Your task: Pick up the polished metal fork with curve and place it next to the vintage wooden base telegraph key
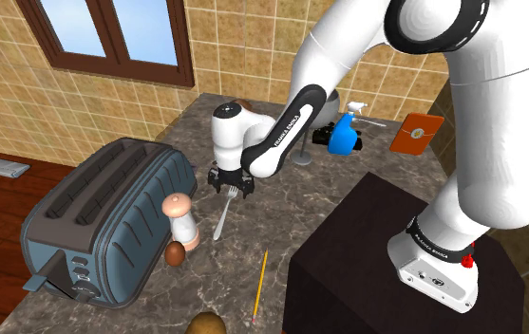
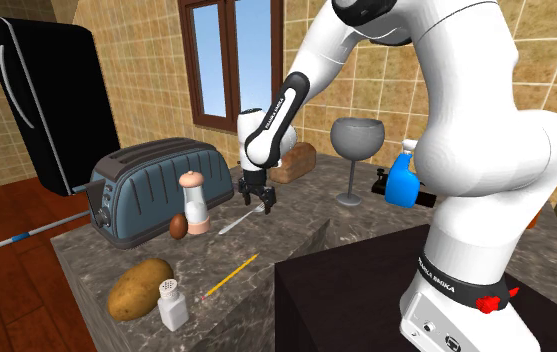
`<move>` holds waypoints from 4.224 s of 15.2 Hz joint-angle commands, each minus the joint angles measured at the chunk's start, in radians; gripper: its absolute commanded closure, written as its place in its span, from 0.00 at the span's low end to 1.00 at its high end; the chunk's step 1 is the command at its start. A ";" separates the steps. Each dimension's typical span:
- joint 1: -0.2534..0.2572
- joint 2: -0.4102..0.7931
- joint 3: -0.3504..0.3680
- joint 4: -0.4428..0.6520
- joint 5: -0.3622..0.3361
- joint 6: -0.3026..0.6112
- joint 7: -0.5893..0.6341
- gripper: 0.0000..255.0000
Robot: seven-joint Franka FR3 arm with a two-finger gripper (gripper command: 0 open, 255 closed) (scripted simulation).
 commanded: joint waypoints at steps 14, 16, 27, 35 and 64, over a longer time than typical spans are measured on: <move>-0.005 -0.011 0.007 -0.004 0.006 -0.008 -0.005 1.00; -0.016 -0.035 0.021 -0.011 0.021 -0.024 -0.017 1.00; -0.071 -0.162 0.094 -0.037 0.111 -0.120 -0.084 1.00; -0.104 -0.249 0.139 -0.038 0.182 -0.196 -0.136 1.00; -0.351 -0.804 0.017 -0.549 0.563 -0.143 -0.774 1.00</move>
